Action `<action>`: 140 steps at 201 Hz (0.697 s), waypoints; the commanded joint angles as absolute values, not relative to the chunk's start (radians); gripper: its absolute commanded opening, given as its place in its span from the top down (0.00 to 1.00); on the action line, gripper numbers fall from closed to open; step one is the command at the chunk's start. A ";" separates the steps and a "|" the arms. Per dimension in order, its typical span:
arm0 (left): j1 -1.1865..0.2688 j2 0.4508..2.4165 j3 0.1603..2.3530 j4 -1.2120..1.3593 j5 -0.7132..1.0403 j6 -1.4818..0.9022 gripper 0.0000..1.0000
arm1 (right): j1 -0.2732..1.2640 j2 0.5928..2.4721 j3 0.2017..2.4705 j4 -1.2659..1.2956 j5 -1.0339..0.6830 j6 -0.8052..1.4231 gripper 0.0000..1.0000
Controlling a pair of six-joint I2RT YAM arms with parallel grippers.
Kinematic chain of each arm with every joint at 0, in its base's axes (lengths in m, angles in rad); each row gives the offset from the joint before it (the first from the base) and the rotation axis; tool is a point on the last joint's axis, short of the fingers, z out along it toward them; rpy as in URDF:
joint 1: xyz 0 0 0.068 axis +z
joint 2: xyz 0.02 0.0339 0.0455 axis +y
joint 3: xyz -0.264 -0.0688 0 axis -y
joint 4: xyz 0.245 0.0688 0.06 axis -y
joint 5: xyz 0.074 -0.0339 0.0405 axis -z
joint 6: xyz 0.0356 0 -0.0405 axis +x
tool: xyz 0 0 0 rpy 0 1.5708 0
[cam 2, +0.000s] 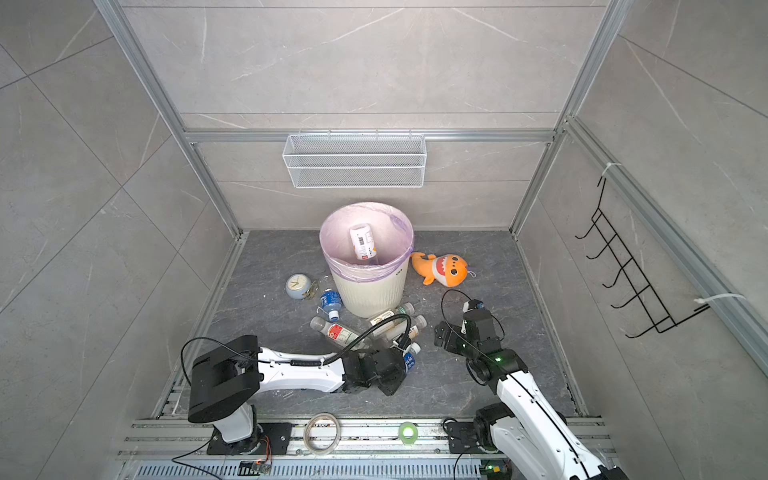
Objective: Throw the plastic bottles in the bin
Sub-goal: 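Lift the blue-labelled bottle with the left gripper and carry it over the bin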
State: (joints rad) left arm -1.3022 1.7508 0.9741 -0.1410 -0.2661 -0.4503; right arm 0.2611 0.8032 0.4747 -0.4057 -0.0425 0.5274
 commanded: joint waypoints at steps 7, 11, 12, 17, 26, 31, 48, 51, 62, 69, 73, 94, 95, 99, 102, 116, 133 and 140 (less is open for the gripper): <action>-1.309 1.714 0.984 -0.148 -0.293 -0.455 0.44 | 0.258 0.807 0.463 -0.394 -0.047 0.517 0.00; -1.310 1.708 0.982 -0.146 -0.294 -0.450 0.45 | 0.258 0.807 0.463 -0.394 -0.048 0.518 0.00; -1.311 1.708 0.981 -0.146 -0.294 -0.450 0.45 | 0.258 0.807 0.462 -0.395 -0.048 0.517 0.00; -1.312 1.699 0.979 -0.144 -0.298 -0.444 0.47 | 0.258 0.807 0.464 -0.394 -0.047 0.518 0.00; -1.315 1.683 0.972 -0.140 -0.307 -0.436 0.47 | 0.258 0.807 0.463 -0.395 -0.047 0.517 0.00; -1.316 1.673 0.967 -0.137 -0.311 -0.432 0.48 | 0.258 0.806 0.463 -0.396 -0.047 0.518 0.00; -1.317 1.631 0.946 -0.127 -0.331 -0.422 0.49 | 0.258 0.804 0.462 -0.395 -0.047 0.518 0.00; -1.317 1.622 0.941 -0.125 -0.335 -0.421 0.49 | 0.258 0.804 0.462 -0.394 -0.046 0.517 0.00; -1.318 1.591 0.923 -0.118 -0.349 -0.414 0.50 | 0.257 0.802 0.462 -0.395 -0.046 0.517 0.00; -1.317 1.568 0.911 -0.113 -0.359 -0.410 0.50 | 0.258 0.801 0.462 -0.394 -0.045 0.519 0.00; -1.318 1.552 0.905 -0.112 -0.364 -0.407 0.50 | 0.258 0.801 0.462 -0.395 -0.045 0.519 0.00; -1.318 1.478 0.872 -0.104 -0.394 -0.389 0.51 | 0.258 0.801 0.462 -0.395 -0.045 0.519 0.00; -1.318 1.476 0.870 -0.103 -0.395 -0.389 0.51 | 0.258 0.801 0.462 -0.395 -0.046 0.519 0.00; -1.318 1.461 0.863 -0.102 -0.402 -0.386 0.52 | 0.258 0.801 0.462 -0.394 -0.045 0.520 0.00; -1.318 1.451 0.860 -0.101 -0.406 -0.383 0.52 | 0.258 0.802 0.462 -0.395 -0.045 0.519 0.00; -1.317 1.401 0.834 -0.099 -0.429 -0.373 0.52 | 0.258 0.802 0.462 -0.395 -0.044 0.519 0.00; -1.316 1.346 0.809 -0.108 -0.467 -0.359 0.52 | 0.258 0.804 0.462 -0.397 -0.044 0.518 0.00; -1.315 1.324 0.801 -0.116 -0.493 -0.354 0.52 | 0.258 0.805 0.462 -0.395 -0.044 0.518 0.00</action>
State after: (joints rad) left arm -1.3132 1.4090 0.8192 -0.1280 -0.3954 -0.3977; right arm 0.2611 0.8032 0.4747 -0.4057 -0.0422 0.5274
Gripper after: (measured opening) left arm 0.554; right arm 0.991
